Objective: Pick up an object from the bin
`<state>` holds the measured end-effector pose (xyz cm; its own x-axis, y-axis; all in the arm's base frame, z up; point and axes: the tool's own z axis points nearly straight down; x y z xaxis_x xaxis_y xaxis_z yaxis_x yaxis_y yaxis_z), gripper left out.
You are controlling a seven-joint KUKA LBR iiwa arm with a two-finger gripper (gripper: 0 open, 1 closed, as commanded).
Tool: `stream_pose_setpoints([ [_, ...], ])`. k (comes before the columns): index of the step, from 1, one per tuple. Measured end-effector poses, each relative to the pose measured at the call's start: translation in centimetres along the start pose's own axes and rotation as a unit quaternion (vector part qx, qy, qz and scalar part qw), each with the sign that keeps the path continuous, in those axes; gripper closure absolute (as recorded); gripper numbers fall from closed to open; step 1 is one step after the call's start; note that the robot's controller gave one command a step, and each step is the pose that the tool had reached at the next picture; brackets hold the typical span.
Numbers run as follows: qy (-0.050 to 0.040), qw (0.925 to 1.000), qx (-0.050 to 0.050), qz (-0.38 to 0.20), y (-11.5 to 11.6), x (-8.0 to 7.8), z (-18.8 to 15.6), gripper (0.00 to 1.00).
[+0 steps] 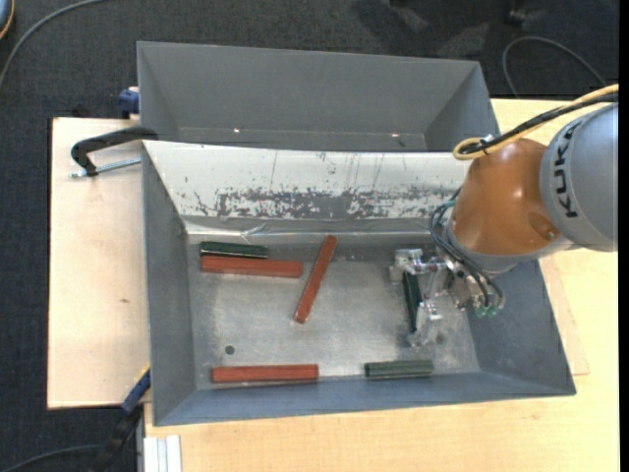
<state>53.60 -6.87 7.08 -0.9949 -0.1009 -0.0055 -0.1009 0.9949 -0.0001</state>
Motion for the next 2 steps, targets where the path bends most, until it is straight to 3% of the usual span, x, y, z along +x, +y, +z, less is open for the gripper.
stream_pose_setpoints([
  [1, -0.0013, 0.9653, 0.001, -0.261, -5.2, -3.3, -2.1, 0.0],
  [2, -0.0015, 0.8585, 0.0, -0.513, -4.6, -3.6, 0.0, 0.0],
])
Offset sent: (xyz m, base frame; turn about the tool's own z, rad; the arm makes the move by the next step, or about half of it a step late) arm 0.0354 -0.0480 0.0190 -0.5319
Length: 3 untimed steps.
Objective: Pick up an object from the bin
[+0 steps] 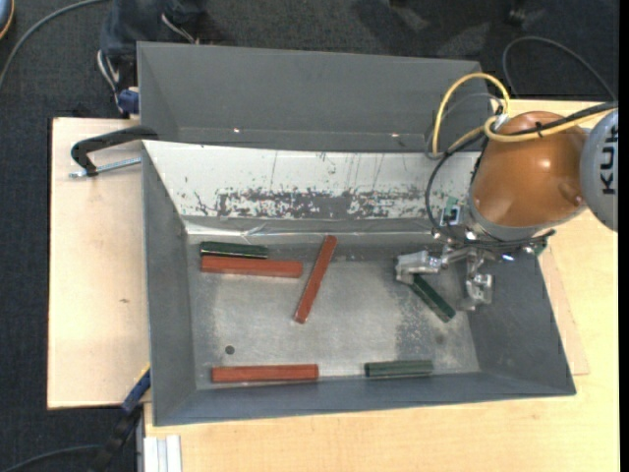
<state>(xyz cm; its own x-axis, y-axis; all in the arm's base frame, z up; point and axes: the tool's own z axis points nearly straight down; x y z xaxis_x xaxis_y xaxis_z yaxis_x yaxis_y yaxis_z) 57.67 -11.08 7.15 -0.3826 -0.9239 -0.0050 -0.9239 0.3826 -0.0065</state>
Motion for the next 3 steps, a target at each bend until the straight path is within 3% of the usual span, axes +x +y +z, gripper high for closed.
stream_pose_setpoints([
  [1, 0.0001, 0.9982, 0.0, -0.06, -0.6, -2.3, 0.0, 0.0],
  [2, -0.0001, 0.9971, 0.001, -0.077, -0.5, -3.2, -3.3, 0.0],
  [3, 0.0002, 0.9608, -0.004, -0.277, 0.1, -4.5, 0.2, 0.0],
])
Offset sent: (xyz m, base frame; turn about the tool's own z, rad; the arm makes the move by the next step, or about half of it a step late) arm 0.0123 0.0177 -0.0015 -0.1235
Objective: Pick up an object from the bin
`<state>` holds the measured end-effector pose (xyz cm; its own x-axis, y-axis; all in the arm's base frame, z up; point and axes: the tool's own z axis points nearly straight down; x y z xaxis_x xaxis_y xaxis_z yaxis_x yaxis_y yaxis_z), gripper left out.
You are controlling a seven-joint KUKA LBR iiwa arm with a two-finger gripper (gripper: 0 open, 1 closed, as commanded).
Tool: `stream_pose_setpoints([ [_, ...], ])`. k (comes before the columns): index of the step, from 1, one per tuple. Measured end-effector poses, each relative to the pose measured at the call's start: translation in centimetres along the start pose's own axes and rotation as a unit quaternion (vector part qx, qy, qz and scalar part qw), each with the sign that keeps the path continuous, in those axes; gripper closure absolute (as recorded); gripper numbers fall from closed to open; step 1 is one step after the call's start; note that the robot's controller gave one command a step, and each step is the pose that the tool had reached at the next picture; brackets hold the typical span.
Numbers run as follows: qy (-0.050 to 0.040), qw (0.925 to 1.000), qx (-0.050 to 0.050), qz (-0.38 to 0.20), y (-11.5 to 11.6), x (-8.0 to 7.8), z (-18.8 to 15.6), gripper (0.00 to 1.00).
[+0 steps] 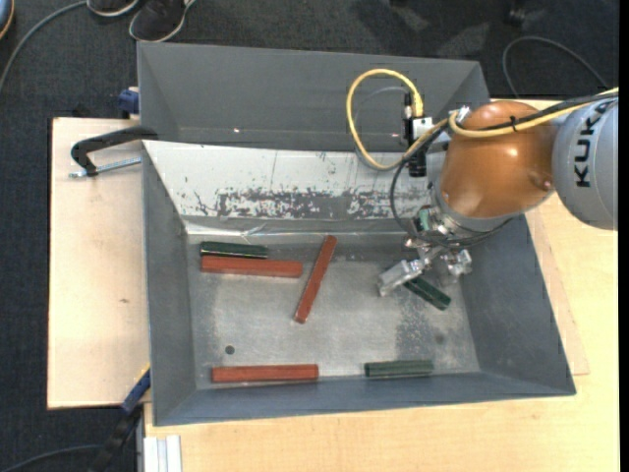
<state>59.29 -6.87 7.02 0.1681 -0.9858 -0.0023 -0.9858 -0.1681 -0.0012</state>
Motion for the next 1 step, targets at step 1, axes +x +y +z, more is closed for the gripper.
stream_pose_setpoints([
  [1, -0.0003, 1.0, 0.001, 0.001, -0.04, 0.06, -0.1, 1.0],
])
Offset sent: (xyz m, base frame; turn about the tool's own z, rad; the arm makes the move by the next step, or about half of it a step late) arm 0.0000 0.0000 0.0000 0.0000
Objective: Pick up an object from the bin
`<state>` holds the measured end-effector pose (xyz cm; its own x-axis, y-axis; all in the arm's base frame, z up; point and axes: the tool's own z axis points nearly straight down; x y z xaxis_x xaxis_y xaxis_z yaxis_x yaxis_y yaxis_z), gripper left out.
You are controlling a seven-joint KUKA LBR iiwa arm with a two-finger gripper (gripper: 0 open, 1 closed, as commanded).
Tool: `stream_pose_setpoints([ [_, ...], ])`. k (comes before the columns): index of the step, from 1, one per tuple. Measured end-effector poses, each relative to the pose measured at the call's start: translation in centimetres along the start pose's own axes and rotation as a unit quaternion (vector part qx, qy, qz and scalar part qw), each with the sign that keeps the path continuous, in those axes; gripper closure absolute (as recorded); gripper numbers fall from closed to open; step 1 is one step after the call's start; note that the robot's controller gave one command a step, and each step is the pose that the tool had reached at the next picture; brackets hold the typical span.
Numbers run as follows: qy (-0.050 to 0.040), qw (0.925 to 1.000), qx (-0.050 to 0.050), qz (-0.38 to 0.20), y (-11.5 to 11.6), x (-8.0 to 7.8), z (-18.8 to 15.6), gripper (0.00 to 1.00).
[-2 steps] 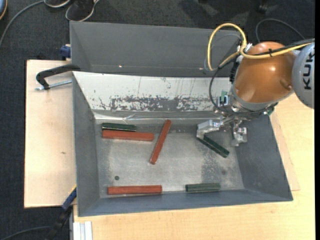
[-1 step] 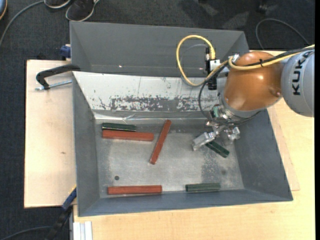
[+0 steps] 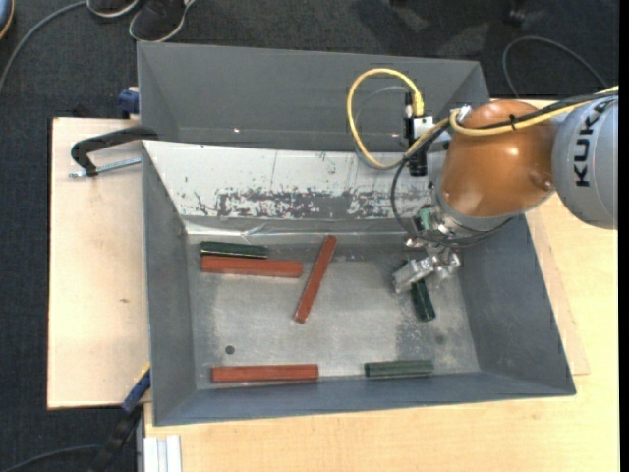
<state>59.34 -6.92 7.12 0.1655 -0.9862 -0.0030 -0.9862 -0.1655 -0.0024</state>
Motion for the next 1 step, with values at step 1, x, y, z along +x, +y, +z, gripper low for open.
stream_pose_setpoints([
  [1, 0.0022, 1.0, 0.005, -0.002, 1.02, -0.15, -16.01, 1.0],
])
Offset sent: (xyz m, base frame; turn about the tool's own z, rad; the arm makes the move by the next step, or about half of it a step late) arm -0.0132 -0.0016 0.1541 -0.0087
